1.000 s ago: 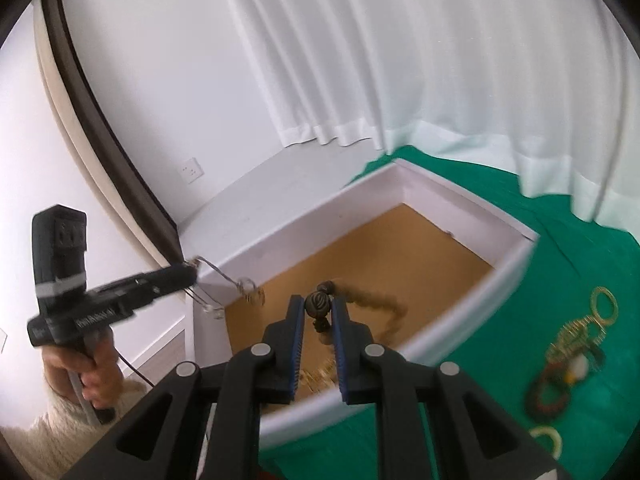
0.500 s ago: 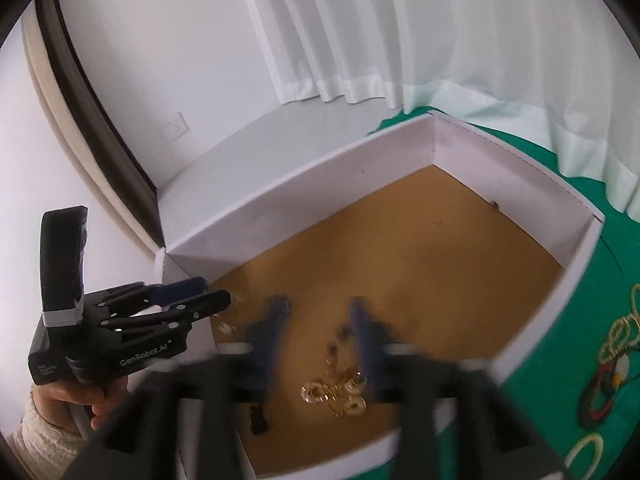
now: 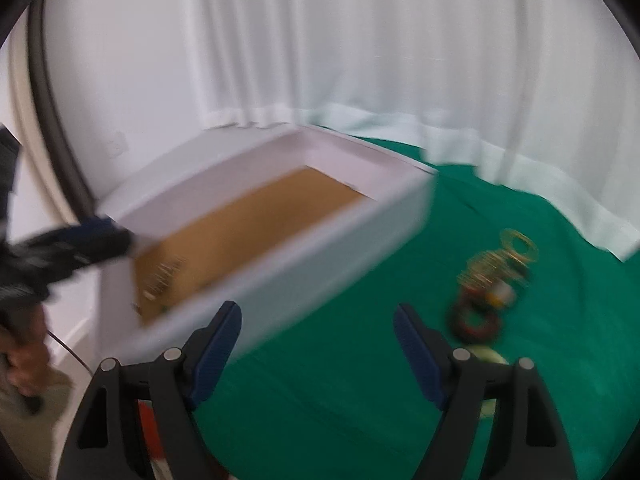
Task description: Organize jewelry
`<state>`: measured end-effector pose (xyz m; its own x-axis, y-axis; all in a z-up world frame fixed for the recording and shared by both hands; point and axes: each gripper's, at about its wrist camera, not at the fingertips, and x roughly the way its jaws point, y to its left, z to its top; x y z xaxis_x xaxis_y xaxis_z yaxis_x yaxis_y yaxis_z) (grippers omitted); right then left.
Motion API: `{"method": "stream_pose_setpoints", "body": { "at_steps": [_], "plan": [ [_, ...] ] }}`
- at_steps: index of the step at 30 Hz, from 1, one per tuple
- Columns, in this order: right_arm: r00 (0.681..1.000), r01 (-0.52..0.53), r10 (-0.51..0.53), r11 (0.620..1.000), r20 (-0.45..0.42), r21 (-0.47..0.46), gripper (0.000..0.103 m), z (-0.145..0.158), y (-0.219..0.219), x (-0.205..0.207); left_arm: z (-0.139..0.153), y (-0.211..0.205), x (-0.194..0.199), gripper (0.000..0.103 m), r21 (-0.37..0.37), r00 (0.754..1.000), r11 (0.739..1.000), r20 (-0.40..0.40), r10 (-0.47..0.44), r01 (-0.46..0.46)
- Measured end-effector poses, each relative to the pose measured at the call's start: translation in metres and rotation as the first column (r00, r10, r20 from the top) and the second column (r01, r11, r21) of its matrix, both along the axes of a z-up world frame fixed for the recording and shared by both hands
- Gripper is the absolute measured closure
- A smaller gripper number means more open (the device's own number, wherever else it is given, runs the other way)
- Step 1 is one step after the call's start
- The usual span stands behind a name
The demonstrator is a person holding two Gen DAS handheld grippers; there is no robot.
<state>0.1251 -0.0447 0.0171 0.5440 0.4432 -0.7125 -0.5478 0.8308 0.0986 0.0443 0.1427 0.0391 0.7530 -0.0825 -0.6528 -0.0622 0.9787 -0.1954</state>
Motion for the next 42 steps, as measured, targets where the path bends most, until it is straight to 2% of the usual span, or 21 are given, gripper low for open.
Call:
{"method": "stream_pose_setpoints", "body": {
  "at_steps": [4,8,11,15,20,26,42],
  "plan": [
    [0.987,0.153,-0.156,0.985,-0.031,-0.073,0.023,-0.035,-0.067,-0.007,-0.017,-0.056,0.007,0.006,0.002,0.993,0.993,-0.027,-0.114,0.114],
    [0.946,0.311,-0.320,0.942,-0.059,-0.126,0.023,-0.071,-0.128,-0.017,-0.056,-0.101,0.021,0.006,-0.004,0.975,0.981,-0.103,-0.196,0.196],
    [0.903,0.408,-0.422,0.901,-0.080,-0.144,0.023,-0.093,-0.167,-0.027,-0.084,-0.121,0.034,0.006,0.016,0.967,0.977,-0.147,-0.208,0.212],
    [0.870,0.469,-0.487,0.867,-0.083,-0.167,0.023,-0.109,-0.195,-0.035,-0.116,-0.130,0.048,0.006,0.031,0.964,0.980,-0.187,-0.189,0.198],
    [0.852,0.501,-0.518,0.850,-0.078,-0.165,0.023,-0.120,-0.210,-0.038,-0.137,-0.137,0.052,0.006,0.110,0.971,0.980,-0.188,-0.145,0.167],
    [0.855,0.497,-0.514,0.850,-0.069,-0.172,0.023,-0.127,-0.207,-0.044,-0.160,-0.139,0.055,0.006,0.136,0.965,0.976,-0.226,-0.134,0.167],
    [0.849,0.513,-0.526,0.844,-0.050,-0.159,0.020,-0.131,-0.205,-0.050,-0.164,-0.139,0.051,0.000,0.163,0.966,0.974,-0.232,-0.115,0.156]
  ]
}}
